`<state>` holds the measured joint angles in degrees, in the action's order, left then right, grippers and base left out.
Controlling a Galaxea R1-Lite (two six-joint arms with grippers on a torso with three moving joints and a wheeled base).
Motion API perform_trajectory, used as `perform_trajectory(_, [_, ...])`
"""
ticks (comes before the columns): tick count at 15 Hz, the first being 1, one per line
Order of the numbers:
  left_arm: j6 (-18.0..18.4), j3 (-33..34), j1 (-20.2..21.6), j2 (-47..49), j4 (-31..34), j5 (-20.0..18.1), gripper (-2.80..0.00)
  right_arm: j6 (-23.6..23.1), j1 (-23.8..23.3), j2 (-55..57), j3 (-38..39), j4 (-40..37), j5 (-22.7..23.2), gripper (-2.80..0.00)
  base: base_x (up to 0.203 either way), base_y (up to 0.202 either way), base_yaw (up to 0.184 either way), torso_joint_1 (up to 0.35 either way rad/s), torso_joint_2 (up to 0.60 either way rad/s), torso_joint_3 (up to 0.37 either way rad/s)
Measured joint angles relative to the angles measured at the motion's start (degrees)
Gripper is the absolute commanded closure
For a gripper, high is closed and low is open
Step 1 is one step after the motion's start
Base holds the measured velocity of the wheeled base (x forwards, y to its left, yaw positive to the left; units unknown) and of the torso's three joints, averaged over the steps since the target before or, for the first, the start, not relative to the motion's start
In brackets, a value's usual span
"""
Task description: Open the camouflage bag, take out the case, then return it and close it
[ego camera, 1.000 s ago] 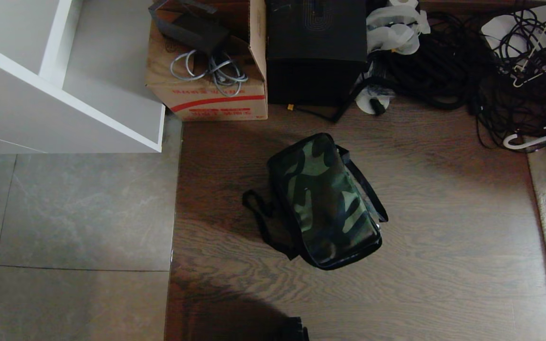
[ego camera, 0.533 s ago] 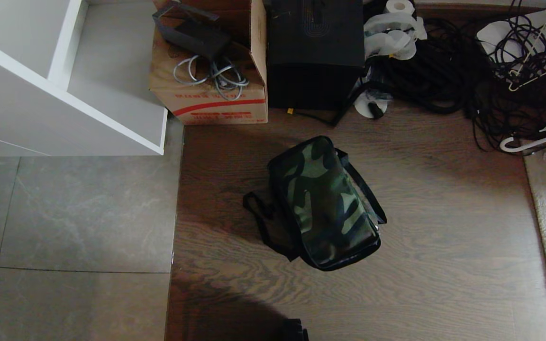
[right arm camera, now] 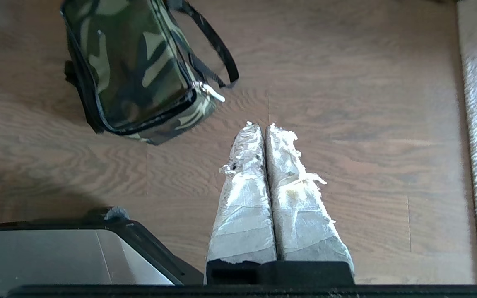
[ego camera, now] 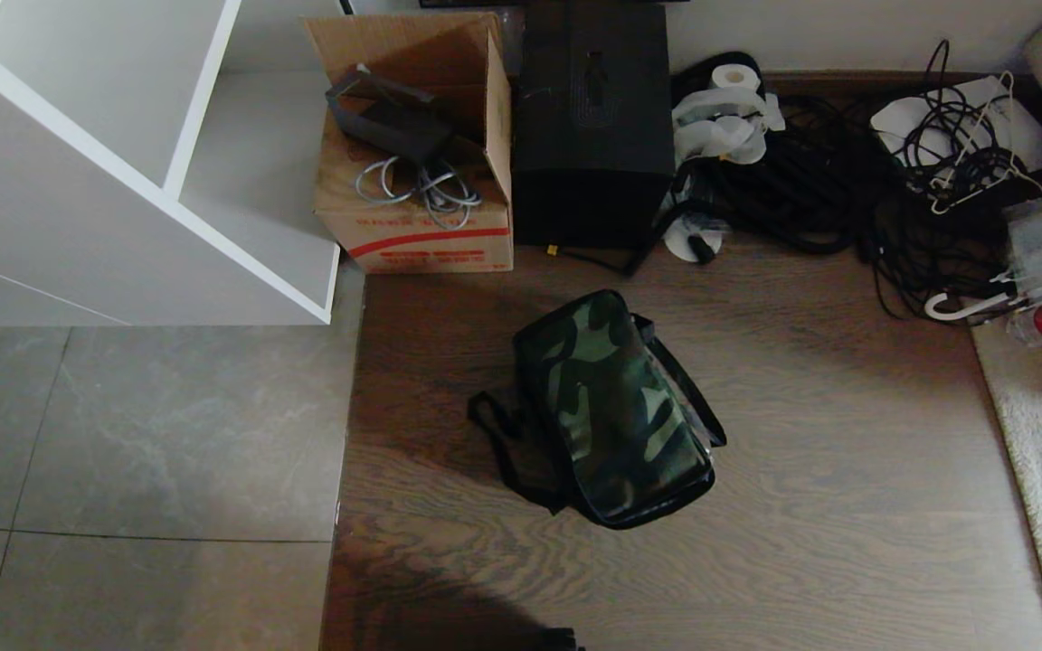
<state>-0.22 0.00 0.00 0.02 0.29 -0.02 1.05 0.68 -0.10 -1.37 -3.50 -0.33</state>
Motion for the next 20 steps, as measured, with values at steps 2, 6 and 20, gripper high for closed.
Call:
perform_trajectory(2, [-0.01, 0.0, 0.0, 0.0, -0.02, 0.02, 0.0, 0.02, 0.0, 0.01, -0.01, 0.0, 0.0, 0.0, 0.0, 0.0, 0.0, 0.005, 0.0, 0.205])
perform_trajectory(6, [0.0, 0.0, 0.0, 0.0, -0.02, 0.02, 0.0, 0.03, 0.0, 0.02, -0.01, -0.02, 0.0, 0.0, 0.0, 0.0, 0.0, 0.002, 0.0, 0.203])
perform_trajectory(20, [-0.02, 0.0, 0.0, 0.0, -0.02, 0.02, 0.0, 0.0, 0.0, 0.02, -0.01, 0.0, -0.01, 0.0, 0.0, 0.0, 0.0, 0.002, 0.0, 0.204])
